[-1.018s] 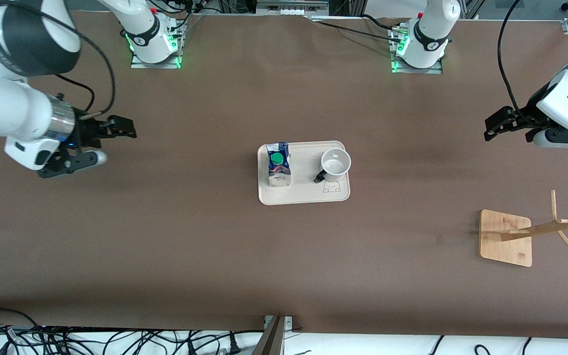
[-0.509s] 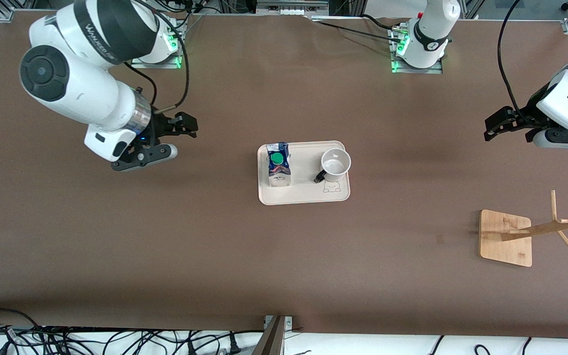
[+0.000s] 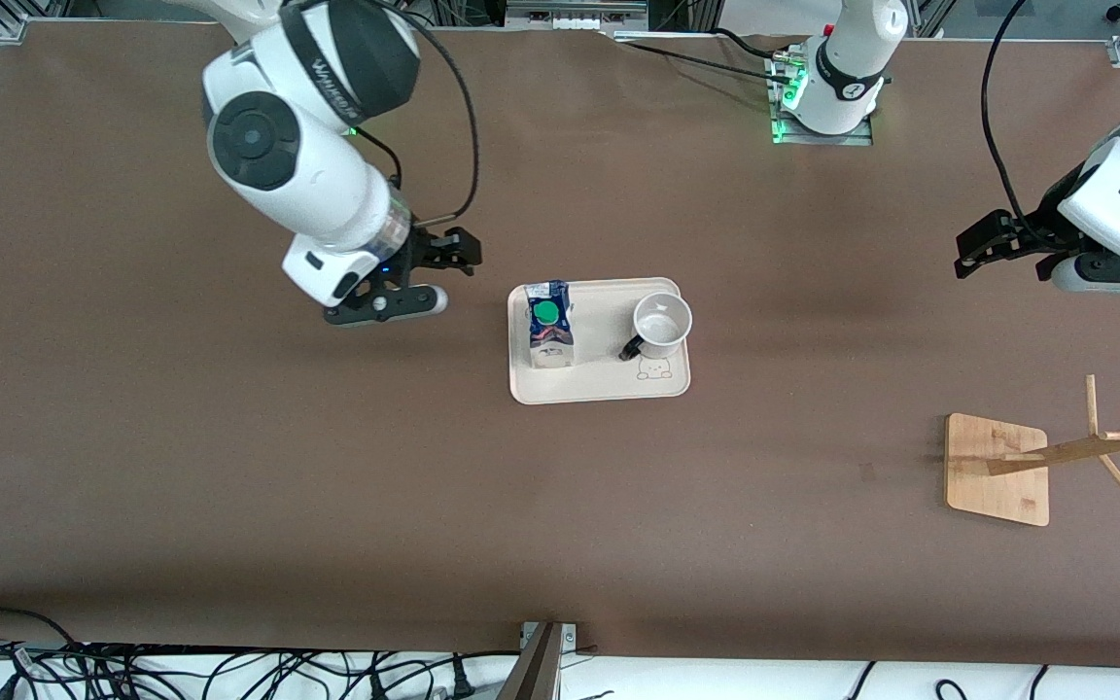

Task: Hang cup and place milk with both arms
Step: 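Lower the right gripper and grasp the blue milk carton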

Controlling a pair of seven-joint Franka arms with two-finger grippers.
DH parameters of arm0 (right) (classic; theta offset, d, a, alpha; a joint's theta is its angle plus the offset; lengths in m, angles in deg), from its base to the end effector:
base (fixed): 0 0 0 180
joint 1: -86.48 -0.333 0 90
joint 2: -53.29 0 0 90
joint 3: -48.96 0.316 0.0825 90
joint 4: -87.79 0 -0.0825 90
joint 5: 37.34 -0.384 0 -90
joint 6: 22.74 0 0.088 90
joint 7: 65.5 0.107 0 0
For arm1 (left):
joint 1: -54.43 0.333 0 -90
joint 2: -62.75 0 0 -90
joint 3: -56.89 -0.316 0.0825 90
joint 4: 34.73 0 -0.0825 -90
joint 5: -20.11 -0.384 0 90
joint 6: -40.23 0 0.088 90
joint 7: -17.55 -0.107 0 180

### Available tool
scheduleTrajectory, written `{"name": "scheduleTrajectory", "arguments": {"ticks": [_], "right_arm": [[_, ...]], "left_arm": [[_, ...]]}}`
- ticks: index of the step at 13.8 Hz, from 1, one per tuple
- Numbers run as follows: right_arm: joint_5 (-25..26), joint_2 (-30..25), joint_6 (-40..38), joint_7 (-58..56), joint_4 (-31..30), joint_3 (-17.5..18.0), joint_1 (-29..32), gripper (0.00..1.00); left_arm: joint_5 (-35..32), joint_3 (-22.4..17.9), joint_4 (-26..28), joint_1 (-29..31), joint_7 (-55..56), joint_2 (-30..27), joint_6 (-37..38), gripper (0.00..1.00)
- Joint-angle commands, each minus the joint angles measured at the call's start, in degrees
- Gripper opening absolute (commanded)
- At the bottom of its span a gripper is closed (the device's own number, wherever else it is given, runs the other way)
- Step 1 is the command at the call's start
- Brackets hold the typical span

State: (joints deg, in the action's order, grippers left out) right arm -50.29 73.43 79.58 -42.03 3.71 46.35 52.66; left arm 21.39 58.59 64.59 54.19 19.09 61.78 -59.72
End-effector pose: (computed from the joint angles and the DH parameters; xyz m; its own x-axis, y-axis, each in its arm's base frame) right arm 0.5554 0.3638 0.4791 0.9889 0.0948 -0.1147 0.0744 -0.9826 -0.1704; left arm 0.5596 -0.0211 0.5717 0.9996 -0.0031 0.0273 -0.0037 -0.9997 0.0223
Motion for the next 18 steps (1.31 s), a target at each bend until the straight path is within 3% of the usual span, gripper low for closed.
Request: {"name": "scheduleTrajectory", "arguments": {"ticks": [1, 10, 18], "right_arm": [[-0.7, 2.0, 3.2, 6.4, 1.1, -0.6, -3.9, 1.0], [-0.2, 8.1, 12.5, 15.6, 1.1, -0.6, -10.1, 1.0], [3.2, 12.6, 17.2, 17.9, 1.1, -0.7, -10.7, 1.0]], "left_arm": [[0.8, 0.2, -1.5, 0.5, -1.4, 0.7, 0.9, 1.0], [0.8, 0.2, -1.6, 0.5, -1.4, 0.8, 0.9, 1.0], [0.7, 0.2, -1.8, 0.5, -1.4, 0.8, 0.8, 1.0]]}}
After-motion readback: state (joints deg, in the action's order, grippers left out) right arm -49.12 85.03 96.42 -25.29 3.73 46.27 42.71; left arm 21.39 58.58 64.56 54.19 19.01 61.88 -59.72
